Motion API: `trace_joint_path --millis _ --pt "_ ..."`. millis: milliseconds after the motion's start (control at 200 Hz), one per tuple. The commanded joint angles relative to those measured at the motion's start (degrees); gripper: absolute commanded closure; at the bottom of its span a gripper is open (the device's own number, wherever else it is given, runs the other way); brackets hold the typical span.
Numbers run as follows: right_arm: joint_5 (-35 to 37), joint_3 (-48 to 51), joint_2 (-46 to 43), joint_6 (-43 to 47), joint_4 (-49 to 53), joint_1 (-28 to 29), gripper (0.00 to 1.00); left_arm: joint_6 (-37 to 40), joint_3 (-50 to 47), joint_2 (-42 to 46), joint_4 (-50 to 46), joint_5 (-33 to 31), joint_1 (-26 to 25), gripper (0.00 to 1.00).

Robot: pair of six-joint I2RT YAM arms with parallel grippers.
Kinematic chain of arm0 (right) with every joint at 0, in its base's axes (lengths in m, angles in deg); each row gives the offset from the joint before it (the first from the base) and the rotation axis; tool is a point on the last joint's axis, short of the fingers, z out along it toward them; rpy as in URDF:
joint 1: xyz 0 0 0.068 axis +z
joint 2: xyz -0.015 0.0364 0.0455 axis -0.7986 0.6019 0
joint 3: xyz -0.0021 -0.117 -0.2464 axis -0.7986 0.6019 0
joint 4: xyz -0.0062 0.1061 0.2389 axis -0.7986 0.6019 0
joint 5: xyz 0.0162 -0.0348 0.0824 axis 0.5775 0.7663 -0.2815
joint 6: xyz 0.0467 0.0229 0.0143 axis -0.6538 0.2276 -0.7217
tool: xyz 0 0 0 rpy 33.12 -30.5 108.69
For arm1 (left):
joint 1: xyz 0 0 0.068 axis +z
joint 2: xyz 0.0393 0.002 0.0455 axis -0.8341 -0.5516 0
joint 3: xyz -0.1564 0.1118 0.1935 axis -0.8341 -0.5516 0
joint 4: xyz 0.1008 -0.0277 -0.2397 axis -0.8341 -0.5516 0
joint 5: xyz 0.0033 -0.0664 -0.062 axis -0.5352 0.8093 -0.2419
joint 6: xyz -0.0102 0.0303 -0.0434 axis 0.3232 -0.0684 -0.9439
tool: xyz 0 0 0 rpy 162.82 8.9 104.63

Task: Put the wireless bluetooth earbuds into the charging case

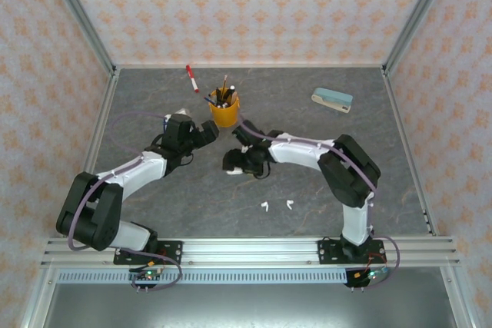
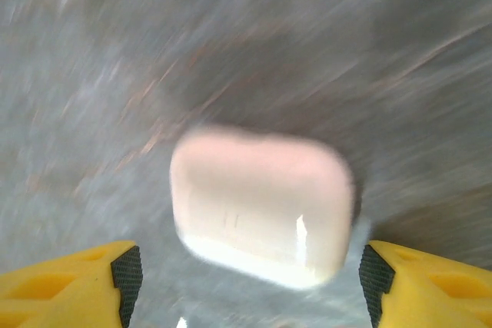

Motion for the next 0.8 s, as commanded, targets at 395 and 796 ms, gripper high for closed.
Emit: trace_joint_path --millis 395,796 --pt "16.1 -5.8 -5.1 4.5 14.7 2.3 0.21 -0.6 1.7 1.6 -0.7 -0.2 3.9 0.0" --pt "16.5 -14.7 8.2 5.8 10.7 1.9 0.21 0.1 1.5 4.4 -3.1 -1.2 4.1 0.0"
